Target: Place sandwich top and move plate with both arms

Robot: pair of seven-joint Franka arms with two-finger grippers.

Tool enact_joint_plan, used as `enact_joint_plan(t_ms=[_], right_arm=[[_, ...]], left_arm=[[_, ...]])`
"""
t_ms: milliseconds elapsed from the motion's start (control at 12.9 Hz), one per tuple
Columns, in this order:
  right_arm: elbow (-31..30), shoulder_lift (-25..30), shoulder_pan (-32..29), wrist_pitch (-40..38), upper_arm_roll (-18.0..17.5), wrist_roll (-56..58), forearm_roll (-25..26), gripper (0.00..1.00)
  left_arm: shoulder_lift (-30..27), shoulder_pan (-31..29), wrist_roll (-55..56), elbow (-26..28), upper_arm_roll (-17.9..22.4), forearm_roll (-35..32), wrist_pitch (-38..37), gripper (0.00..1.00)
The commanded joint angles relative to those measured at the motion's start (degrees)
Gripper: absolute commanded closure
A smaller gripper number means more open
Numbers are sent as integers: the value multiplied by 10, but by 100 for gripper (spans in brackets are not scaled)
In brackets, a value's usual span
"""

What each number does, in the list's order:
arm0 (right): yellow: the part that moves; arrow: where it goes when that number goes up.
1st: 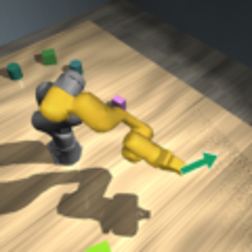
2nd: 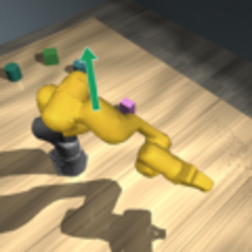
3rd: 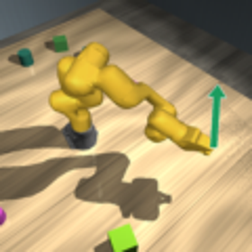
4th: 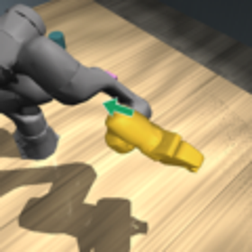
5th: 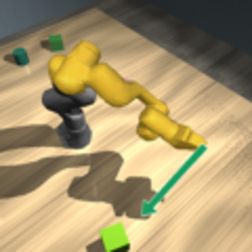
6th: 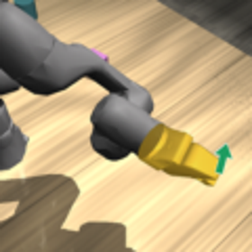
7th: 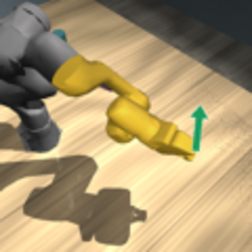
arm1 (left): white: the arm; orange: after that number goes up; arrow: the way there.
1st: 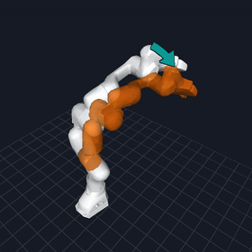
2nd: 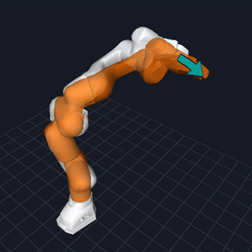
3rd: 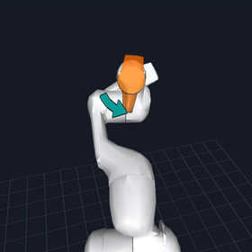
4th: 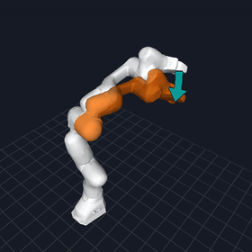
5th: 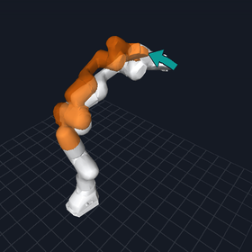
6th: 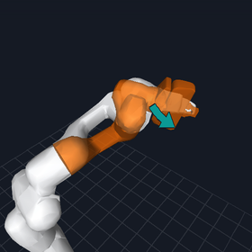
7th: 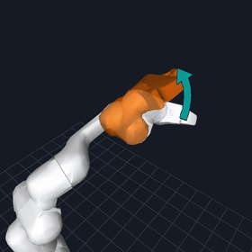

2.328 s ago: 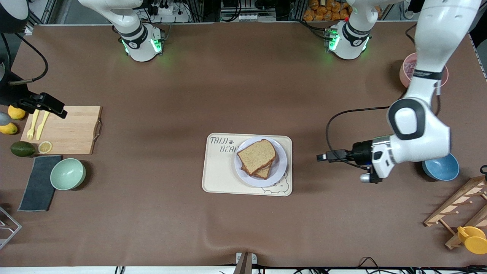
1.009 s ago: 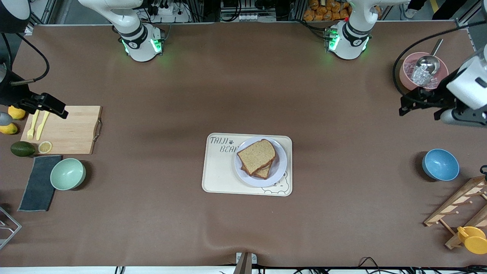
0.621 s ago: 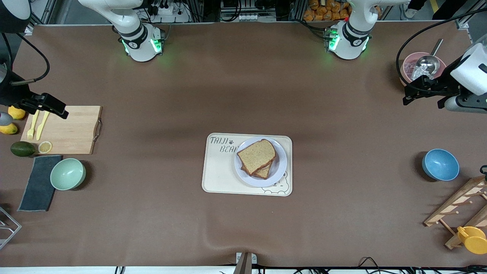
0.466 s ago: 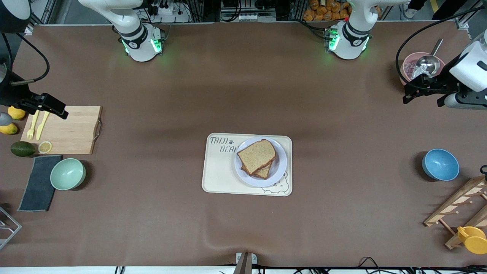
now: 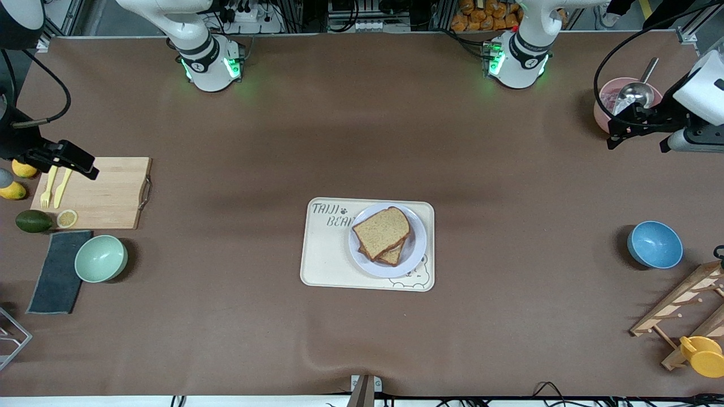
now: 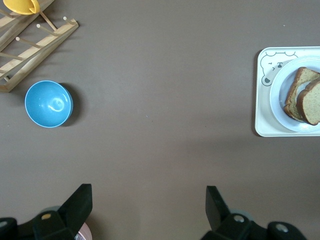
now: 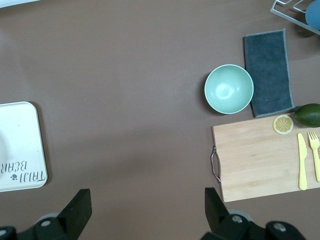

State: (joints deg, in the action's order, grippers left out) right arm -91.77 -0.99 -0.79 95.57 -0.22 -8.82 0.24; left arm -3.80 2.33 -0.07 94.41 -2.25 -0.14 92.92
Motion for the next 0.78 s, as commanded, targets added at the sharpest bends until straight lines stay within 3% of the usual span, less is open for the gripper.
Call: enact_joint_plan(t_ms=[0, 699], right_arm=[[4, -2, -2, 1, -2, -11, 3, 0], [10, -3, 14, -7, -5, -10, 2, 0]], left_arm=[[3, 4, -1, -16, -1, -14, -34, 0], [9, 8, -5, -33, 19, -15, -39, 0]])
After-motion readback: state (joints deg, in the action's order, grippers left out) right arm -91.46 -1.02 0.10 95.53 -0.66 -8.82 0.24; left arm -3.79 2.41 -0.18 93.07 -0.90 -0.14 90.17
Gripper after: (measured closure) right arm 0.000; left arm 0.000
